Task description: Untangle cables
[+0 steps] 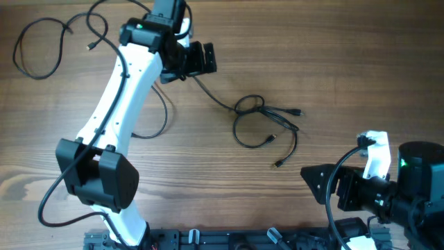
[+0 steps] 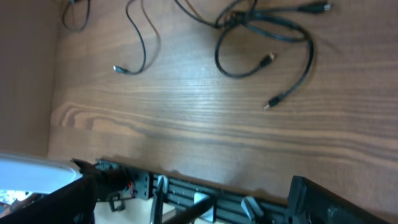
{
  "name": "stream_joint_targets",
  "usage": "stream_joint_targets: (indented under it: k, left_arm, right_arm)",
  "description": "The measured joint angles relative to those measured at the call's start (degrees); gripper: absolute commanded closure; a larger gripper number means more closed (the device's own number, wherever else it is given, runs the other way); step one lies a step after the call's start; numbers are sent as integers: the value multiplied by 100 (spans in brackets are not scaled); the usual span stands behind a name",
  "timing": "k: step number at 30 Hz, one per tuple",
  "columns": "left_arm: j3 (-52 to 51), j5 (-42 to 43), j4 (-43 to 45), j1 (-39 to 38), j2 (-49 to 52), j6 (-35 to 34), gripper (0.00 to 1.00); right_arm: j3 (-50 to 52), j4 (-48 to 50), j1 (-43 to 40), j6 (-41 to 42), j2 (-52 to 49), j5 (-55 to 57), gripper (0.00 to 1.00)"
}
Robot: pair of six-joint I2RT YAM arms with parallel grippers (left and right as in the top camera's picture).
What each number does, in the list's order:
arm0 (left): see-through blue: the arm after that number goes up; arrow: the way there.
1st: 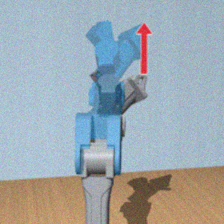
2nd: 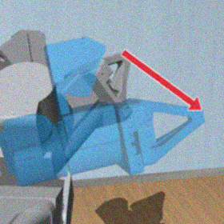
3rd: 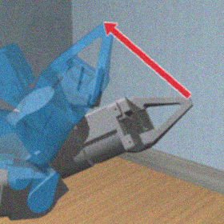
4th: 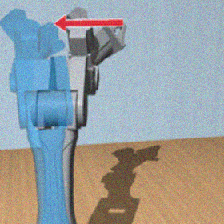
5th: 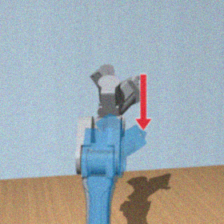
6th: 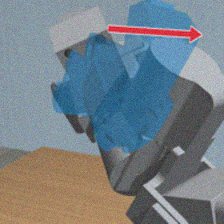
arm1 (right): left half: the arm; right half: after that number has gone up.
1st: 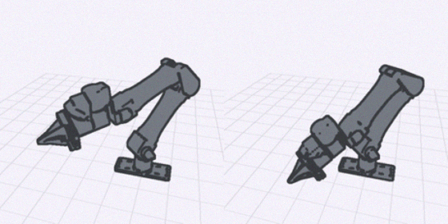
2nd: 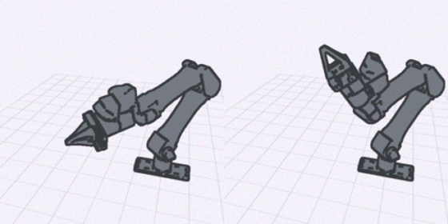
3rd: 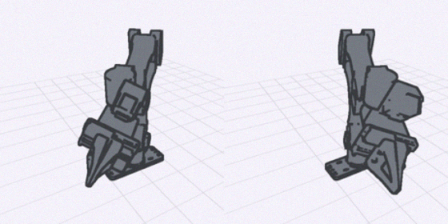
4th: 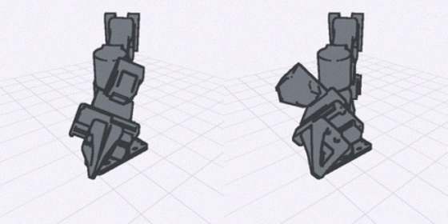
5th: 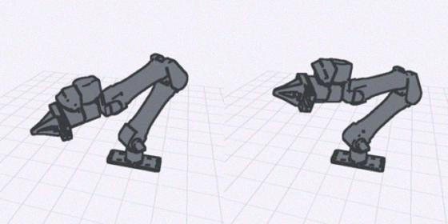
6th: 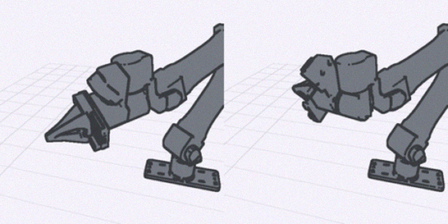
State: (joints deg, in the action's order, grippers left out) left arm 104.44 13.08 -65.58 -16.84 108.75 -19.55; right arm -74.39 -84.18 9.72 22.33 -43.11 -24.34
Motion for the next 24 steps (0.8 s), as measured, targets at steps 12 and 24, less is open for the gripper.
stream_joint_targets:
  k: [12, 24]
  left_arm:
    - [-1139, -247, 236, -623, 0, -208, 0]
    - [-1569, -697, 518, -592, 0, -962, 0]
  right_arm:
    - [0, 520, 0, 17, -26, 22, 0]
    - [0, 778, 0, 81, -538, 133, 0]
